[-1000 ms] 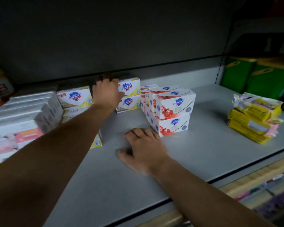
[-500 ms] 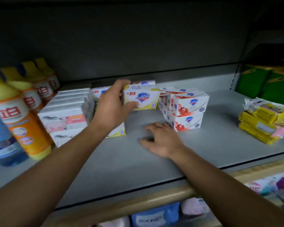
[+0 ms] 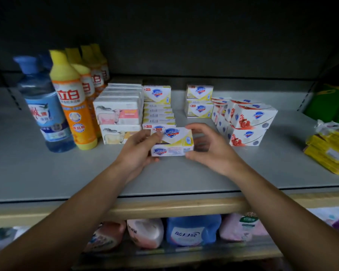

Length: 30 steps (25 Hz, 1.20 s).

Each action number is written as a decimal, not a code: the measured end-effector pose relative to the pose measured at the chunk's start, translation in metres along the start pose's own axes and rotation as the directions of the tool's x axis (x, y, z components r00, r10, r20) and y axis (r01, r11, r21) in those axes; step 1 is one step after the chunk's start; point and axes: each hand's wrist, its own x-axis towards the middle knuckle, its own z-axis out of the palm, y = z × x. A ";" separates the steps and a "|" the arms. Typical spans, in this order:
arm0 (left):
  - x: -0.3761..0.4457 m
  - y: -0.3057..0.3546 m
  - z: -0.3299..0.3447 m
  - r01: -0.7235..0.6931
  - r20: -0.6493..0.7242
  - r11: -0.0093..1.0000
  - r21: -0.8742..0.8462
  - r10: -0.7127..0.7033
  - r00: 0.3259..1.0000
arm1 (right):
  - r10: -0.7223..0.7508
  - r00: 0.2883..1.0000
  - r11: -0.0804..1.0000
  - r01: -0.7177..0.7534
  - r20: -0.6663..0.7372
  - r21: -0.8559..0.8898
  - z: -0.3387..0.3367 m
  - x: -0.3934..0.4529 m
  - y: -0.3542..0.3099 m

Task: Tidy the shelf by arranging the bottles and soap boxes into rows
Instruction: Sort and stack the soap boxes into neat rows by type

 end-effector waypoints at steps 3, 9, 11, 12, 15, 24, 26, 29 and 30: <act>0.002 0.002 -0.007 0.005 0.028 1.000 -0.021 -0.004 1.000 | 0.134 0.988 0.984 -0.124 -0.074 0.127 -0.001 -0.001 -0.005; 0.008 0.001 0.000 0.074 -0.090 0.976 0.206 -0.056 0.994 | 0.539 0.832 0.744 -0.545 0.135 0.387 0.008 0.002 -0.018; 0.008 0.002 0.001 0.086 -0.094 0.975 0.207 -0.068 0.993 | 0.541 0.828 0.732 -0.550 0.148 0.403 0.008 0.001 -0.021; 0.007 0.002 0.000 0.081 -0.089 0.979 0.189 -0.065 0.994 | 0.521 0.845 0.745 -0.521 0.125 0.417 0.008 0.001 -0.023; 0.005 0.000 -0.004 0.041 -0.059 0.999 0.032 -0.039 0.997 | 0.299 0.950 0.934 -0.273 -0.089 0.230 0.010 -0.002 -0.025; 0.003 0.008 -0.011 0.013 0.082 0.923 -0.384 0.020 0.996 | -0.026 0.972 0.977 0.074 -0.234 0.199 0.050 -0.002 -0.032; 0.003 0.010 -0.011 0.076 0.148 0.883 -0.464 -0.007 0.989 | -0.159 0.954 0.981 0.183 -0.255 0.070 0.056 -0.003 -0.035; 0.002 0.014 -0.012 0.220 0.326 0.828 -0.516 -0.047 0.944 | -0.570 0.812 0.763 0.466 -0.124 -0.449 0.067 -0.008 -0.034; 0.001 0.015 -0.013 0.248 0.371 0.819 -0.517 -0.046 0.927 | -0.639 0.765 0.677 0.508 -0.083 -0.532 0.072 -0.010 -0.034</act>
